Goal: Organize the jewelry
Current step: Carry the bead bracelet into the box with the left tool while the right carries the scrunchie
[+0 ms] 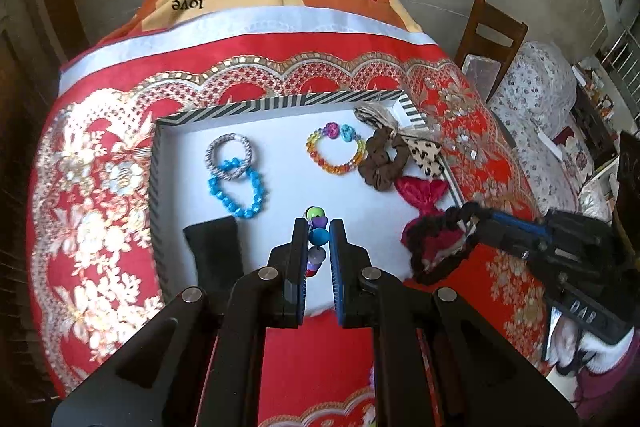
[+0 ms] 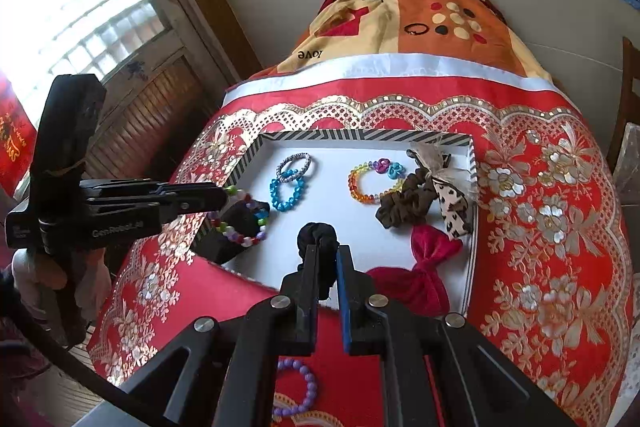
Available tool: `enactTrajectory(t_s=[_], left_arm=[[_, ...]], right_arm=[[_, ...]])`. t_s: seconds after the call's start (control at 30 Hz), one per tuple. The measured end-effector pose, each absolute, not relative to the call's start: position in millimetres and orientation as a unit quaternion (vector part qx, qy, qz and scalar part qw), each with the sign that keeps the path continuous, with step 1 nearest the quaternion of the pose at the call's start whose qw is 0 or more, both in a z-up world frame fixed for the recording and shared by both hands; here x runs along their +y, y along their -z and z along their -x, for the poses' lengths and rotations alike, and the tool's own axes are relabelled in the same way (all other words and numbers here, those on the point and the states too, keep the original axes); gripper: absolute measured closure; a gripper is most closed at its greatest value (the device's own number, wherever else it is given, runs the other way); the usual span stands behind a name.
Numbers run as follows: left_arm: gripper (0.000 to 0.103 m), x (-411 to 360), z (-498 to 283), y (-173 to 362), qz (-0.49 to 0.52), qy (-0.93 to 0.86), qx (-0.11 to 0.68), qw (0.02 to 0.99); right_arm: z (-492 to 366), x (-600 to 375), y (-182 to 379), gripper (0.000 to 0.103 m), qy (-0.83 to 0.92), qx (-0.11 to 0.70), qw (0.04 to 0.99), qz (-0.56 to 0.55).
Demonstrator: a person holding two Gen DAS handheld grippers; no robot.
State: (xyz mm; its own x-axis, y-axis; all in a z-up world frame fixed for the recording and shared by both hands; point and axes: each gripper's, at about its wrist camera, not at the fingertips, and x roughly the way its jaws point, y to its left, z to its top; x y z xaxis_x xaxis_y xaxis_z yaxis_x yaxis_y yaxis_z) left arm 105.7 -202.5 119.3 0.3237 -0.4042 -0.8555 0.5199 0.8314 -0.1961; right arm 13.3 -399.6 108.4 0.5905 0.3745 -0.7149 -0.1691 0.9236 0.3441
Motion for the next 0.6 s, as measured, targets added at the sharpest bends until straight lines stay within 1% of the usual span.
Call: enactTrajectory(t_s=[0.23, 0.47, 0.6], left_arm=[[0.094, -217, -139, -88, -0.009, 0.279, 0.536, 0.797], [0.094, -206, -158, -52, -0.007, 0.237, 0.562, 0.792], [0.094, -197, -160, -40, -0.015, 0.219, 0.571, 0.791]], right_arm=[[-40, -395, -89, 0.096, -0.156, 0.441, 0.873, -0.138], [-70, -390, -62, 0.096, -0.147, 0.461, 0.863, -0.147], [-92, -397, -35, 0.096, -0.120, 0.489, 0.851, -0.150]])
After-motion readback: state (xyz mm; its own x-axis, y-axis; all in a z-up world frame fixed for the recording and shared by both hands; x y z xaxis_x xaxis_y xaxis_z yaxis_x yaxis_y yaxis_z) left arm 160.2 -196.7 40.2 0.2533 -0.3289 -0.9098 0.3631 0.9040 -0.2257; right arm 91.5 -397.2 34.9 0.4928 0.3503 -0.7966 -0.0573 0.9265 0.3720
